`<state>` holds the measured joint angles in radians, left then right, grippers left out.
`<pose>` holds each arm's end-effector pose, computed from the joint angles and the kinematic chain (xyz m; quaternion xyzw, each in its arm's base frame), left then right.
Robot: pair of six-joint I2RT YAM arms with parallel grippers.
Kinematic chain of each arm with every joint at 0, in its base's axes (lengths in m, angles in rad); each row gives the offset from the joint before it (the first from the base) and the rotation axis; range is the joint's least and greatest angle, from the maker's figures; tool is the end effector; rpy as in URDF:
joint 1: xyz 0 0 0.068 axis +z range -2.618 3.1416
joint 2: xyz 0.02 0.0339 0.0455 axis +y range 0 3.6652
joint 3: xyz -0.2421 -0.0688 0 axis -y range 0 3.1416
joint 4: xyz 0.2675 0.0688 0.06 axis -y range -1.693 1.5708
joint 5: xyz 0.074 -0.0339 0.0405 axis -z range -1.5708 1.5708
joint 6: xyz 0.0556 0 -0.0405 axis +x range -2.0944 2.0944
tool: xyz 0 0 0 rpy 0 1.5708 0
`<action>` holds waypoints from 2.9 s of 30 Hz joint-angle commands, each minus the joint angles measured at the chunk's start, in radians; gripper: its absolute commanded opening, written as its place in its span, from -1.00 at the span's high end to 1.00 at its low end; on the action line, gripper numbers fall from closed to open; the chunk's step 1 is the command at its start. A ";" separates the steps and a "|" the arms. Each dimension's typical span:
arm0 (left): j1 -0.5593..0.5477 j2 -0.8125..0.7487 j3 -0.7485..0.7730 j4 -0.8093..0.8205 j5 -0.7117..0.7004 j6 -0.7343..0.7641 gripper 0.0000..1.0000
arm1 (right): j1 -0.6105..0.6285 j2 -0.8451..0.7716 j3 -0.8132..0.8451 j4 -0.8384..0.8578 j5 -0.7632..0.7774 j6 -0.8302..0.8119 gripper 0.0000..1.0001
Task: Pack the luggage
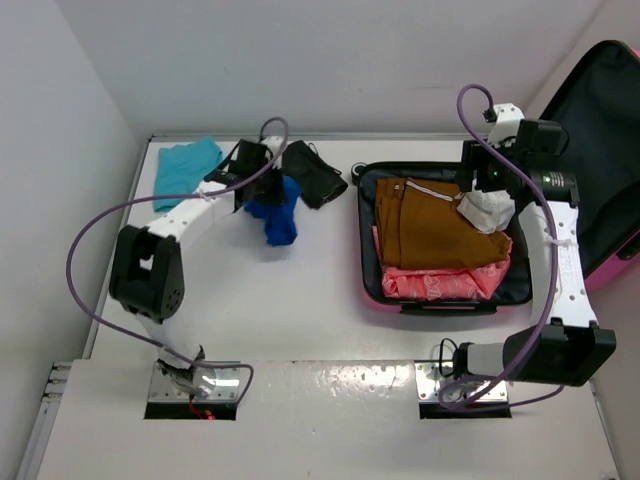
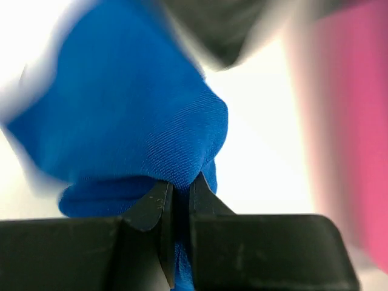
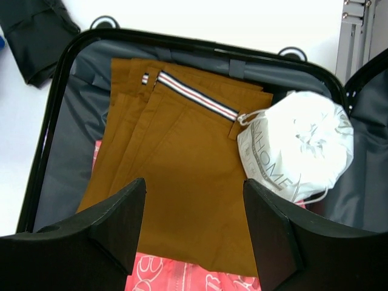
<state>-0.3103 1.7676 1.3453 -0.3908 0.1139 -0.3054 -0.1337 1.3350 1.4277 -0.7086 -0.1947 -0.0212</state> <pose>0.4025 -0.1357 0.2021 0.0233 0.9275 -0.1623 0.3359 0.3277 -0.0332 0.3591 0.0051 0.8851 0.0507 0.4626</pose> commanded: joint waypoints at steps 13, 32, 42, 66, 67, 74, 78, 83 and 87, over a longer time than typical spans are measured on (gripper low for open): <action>-0.412 0.082 0.376 0.337 0.343 0.092 1.00 | -0.017 -0.210 -0.237 0.172 0.078 0.104 -0.28; -0.257 0.132 0.405 0.330 -0.043 -0.077 -0.75 | 0.046 -0.085 -0.388 0.296 -0.120 0.198 -0.10; 0.117 -0.050 0.247 0.069 -0.318 0.055 -1.00 | 0.200 0.223 -0.379 0.480 -0.077 0.290 -0.16; 0.430 0.610 0.500 -0.210 -0.249 -0.015 0.00 | 0.158 -0.005 -0.052 0.103 -0.077 0.115 -0.39; 0.430 0.610 0.500 -0.210 -0.249 -0.015 0.05 | 0.155 -0.016 -0.044 0.066 -0.075 0.113 -0.39; 0.430 0.587 0.485 -0.232 -0.018 -0.028 0.94 | 0.069 -0.076 -0.015 0.012 -0.083 0.138 -0.37; 0.355 0.408 0.462 -0.127 0.188 -0.001 1.00 | 0.025 -0.131 -0.050 0.029 -0.088 0.171 -0.34; 0.191 0.176 0.452 0.122 0.368 -0.049 1.00 | -0.046 -0.195 -0.142 0.072 -0.103 0.231 -0.34; 0.021 0.179 0.623 0.136 0.530 -0.049 1.00 | -0.128 -0.250 -0.226 0.119 -0.103 0.250 -0.34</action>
<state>-0.1780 2.0502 1.8404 -0.3985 0.4110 -0.3439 -0.2241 1.1206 1.2430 -0.6575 -0.2893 0.1871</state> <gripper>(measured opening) 0.099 0.675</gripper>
